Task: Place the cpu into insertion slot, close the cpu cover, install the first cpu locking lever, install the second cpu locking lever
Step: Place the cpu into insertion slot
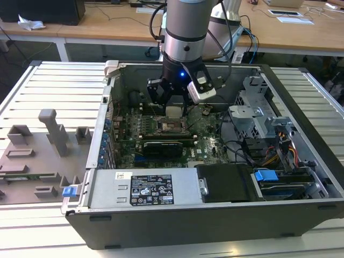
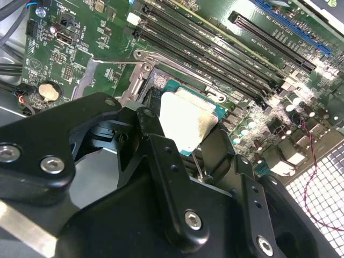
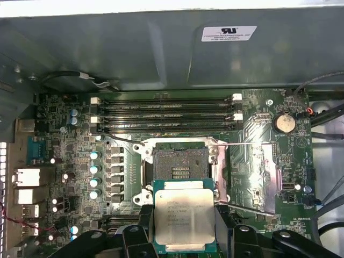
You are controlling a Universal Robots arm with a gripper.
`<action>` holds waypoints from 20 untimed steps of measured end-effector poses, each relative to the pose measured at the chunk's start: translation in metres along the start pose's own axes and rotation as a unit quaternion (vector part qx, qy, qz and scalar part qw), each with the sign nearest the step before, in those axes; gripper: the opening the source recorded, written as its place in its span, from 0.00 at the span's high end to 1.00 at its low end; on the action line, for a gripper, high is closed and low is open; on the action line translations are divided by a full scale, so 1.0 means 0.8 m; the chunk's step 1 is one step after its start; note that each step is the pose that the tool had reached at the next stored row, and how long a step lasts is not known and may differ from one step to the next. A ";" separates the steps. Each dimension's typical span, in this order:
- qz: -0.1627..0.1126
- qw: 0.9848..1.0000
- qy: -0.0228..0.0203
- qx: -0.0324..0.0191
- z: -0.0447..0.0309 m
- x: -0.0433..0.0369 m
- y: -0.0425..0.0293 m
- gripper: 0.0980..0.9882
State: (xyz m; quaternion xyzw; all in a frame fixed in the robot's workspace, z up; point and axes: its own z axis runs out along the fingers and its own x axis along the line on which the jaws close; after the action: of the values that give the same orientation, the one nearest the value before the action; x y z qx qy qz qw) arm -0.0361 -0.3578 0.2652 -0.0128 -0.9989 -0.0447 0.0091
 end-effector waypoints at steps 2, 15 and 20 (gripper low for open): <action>0.000 1.000 0.000 0.000 0.0015 0.000 -0.0001 0.50; 0.000 1.000 0.000 0.000 0.0082 0.000 -0.0007 0.50; 0.000 1.000 0.000 0.000 0.0104 0.000 -0.0009 0.50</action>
State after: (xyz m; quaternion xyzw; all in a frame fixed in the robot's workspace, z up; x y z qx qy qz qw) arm -0.0361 -0.3578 0.2569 -0.0128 -0.9989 -0.0447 0.0091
